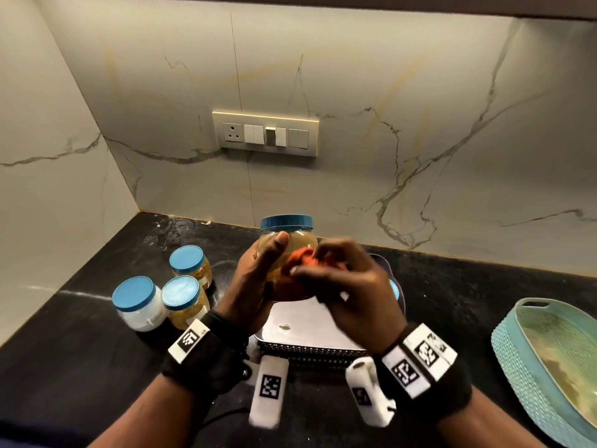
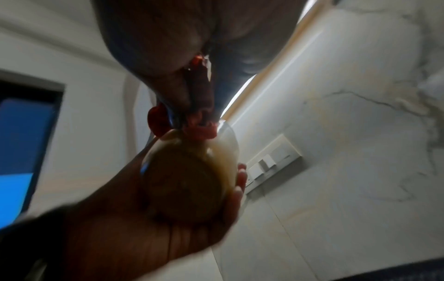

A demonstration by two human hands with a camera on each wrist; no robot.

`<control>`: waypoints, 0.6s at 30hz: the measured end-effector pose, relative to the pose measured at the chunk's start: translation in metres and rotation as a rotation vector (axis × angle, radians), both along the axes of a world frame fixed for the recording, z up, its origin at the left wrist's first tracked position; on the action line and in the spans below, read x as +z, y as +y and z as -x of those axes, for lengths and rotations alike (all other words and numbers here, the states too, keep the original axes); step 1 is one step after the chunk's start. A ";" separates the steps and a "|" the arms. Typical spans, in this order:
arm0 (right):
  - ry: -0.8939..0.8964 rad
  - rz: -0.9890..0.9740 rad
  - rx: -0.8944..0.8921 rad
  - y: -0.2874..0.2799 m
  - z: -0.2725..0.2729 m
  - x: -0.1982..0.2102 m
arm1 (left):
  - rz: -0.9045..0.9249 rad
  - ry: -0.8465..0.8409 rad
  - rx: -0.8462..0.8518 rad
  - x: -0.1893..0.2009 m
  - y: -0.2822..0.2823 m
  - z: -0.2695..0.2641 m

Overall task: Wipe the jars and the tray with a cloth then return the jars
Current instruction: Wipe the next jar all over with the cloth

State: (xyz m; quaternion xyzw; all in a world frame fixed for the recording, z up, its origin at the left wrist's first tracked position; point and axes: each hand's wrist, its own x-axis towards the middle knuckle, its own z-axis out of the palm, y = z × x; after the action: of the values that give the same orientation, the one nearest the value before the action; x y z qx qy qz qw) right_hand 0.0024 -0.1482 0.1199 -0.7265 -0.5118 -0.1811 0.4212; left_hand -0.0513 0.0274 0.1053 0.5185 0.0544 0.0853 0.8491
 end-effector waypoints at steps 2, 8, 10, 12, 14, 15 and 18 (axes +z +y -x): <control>0.111 -0.099 -0.111 0.004 -0.018 0.011 | -0.014 -0.001 -0.011 0.001 -0.005 0.000; 0.111 -0.060 -0.013 0.006 0.013 0.002 | -0.006 0.008 0.026 0.007 0.004 -0.004; 0.114 -0.050 0.053 0.003 0.015 -0.002 | -0.023 0.017 0.035 0.005 0.006 -0.003; 0.132 -0.078 -0.022 0.004 0.000 0.003 | -0.027 0.001 -0.021 0.003 0.003 -0.001; 0.240 -0.169 -0.127 0.006 -0.016 0.010 | -0.030 0.008 -0.041 0.002 -0.002 0.000; 0.320 -0.208 -0.137 0.008 -0.019 0.015 | -0.020 0.015 -0.045 0.005 -0.002 0.001; 0.392 -0.116 -0.045 0.006 -0.011 0.019 | 0.038 0.044 -0.100 0.011 0.003 0.001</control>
State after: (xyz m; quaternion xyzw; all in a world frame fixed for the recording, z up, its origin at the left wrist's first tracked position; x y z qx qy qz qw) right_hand 0.0134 -0.1422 0.1392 -0.7337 -0.3924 -0.0746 0.5496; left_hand -0.0522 0.0307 0.1162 0.5062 0.0489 0.0302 0.8605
